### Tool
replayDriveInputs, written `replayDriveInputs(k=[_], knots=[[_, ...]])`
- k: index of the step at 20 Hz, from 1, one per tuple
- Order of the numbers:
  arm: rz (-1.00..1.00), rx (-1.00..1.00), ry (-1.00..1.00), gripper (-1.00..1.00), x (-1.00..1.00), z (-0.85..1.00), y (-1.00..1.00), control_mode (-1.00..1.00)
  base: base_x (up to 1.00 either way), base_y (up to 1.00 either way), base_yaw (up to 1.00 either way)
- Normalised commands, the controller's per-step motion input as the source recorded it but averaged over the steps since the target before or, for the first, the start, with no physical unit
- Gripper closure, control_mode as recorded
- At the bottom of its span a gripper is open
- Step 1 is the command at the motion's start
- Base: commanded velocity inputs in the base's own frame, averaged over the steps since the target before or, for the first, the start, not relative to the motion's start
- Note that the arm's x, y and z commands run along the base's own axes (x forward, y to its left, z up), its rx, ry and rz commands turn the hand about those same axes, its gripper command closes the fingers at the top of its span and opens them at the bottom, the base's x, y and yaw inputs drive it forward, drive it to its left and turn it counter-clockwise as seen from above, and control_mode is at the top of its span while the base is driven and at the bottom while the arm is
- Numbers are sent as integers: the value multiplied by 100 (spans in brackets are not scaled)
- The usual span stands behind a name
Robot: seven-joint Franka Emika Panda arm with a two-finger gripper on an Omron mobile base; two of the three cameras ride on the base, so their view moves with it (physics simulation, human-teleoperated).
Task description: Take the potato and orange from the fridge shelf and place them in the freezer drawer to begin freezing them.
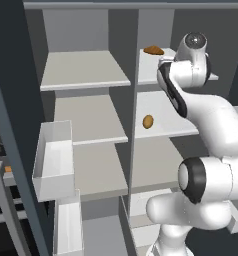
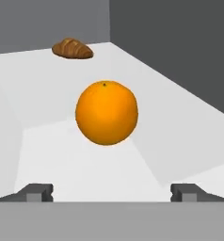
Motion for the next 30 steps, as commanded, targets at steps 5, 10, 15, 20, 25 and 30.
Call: replayDriveInputs(k=[5,10,15,20,25,30], knots=[[0,1,8,-100,68,-15,-1,-100,0,0,0],[0,3,1,-100,34,0,-14,-100,0,0,0],[0,3,0,-100,33,0,-24,-100,0,0,0],[0,1,3,-100,35,-15,-10,-100,0,0,0],[2,0,2,100,11,-46,2,-100,0,0,0],[6,0,-11,100,-18,-31,13,-100,0,0,0]])
